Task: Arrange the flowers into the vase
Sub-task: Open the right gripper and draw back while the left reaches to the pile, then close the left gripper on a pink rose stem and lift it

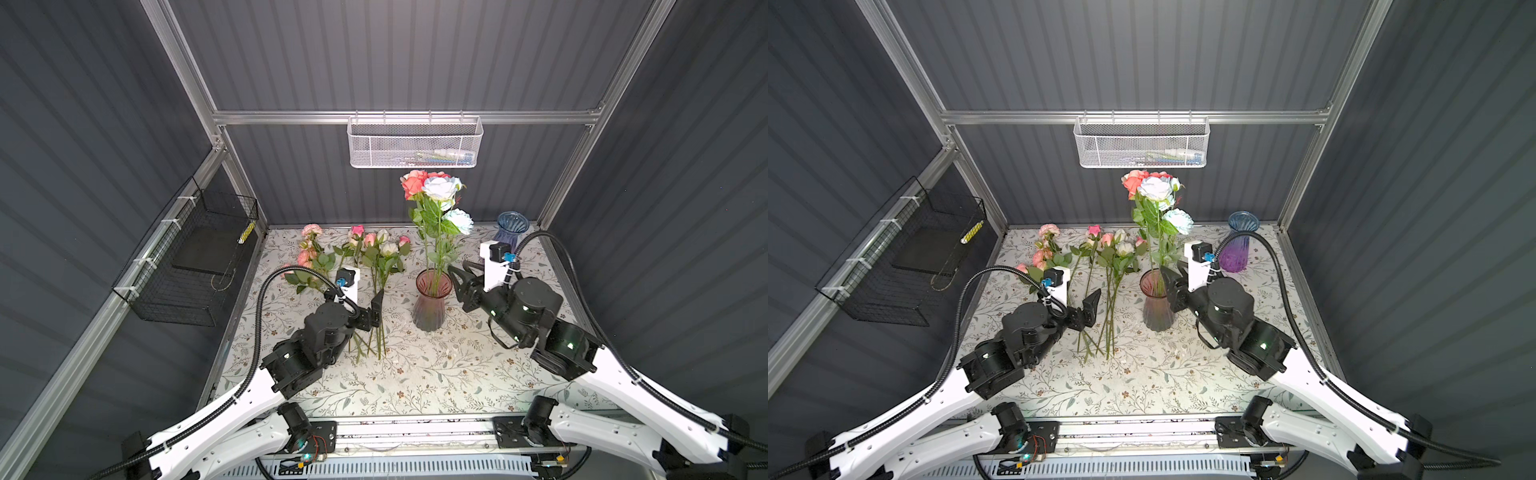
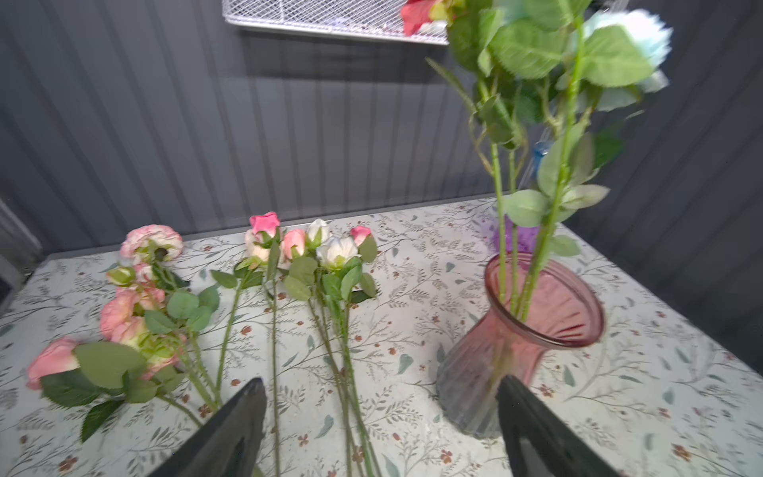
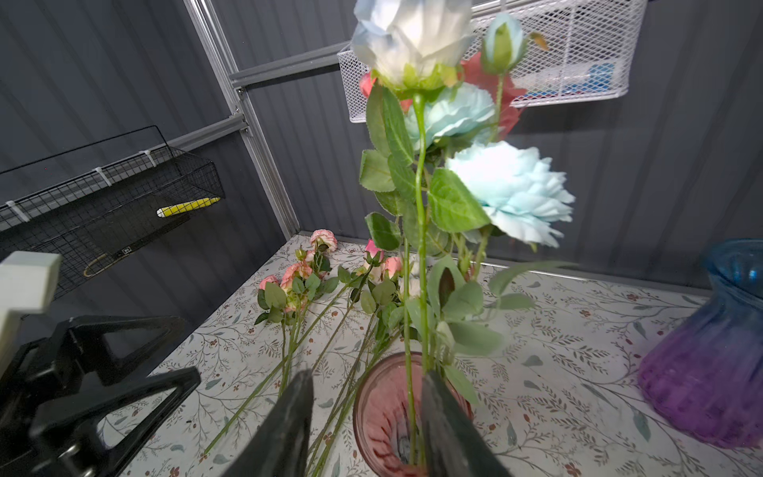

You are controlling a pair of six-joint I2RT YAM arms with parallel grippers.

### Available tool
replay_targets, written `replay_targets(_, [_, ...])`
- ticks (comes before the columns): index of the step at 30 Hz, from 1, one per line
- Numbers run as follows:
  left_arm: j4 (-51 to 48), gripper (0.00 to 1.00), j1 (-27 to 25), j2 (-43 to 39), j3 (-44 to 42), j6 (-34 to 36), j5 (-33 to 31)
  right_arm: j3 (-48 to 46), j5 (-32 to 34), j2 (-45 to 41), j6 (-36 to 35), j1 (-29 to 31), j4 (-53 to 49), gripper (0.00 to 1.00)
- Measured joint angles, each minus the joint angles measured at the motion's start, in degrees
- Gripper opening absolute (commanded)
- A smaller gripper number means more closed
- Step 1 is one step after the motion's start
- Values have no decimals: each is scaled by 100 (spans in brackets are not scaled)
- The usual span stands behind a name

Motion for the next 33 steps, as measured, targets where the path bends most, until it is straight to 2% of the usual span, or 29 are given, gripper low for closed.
replay_targets(3, [-201, 78, 236, 627, 223, -240, -199, -479, 341, -501, 109, -15, -15, 46])
replay_targets(9, [-787, 71, 1928, 2221, 979, -979, 570, -1325, 612, -979, 516, -374, -275, 45])
replay_targets(12, [-1150, 71, 2420, 3189, 1602, -1023, 885, -1648, 601, -1040, 708, -564, -409, 46])
replay_targets(17, [-1836, 62, 3056, 5101, 3198, -702, 1849, -1910, 577, -1241, 791, -787, -540, 51])
replay_targets(21, [-2341, 60, 3252, 6242, 4138, -402, 2087, -2050, 474, -1486, 863, -986, -520, 51])
replay_targets(27, [-2702, 52, 3265, 7031, 4529, -105, 2199, -2411, 190, -1670, 1075, -1113, -522, 52])
replay_targets(33, [-2822, 26, 3292, 7484, 4927, 37, 2398, -2629, 39, -1700, 1187, -1145, -522, 52])
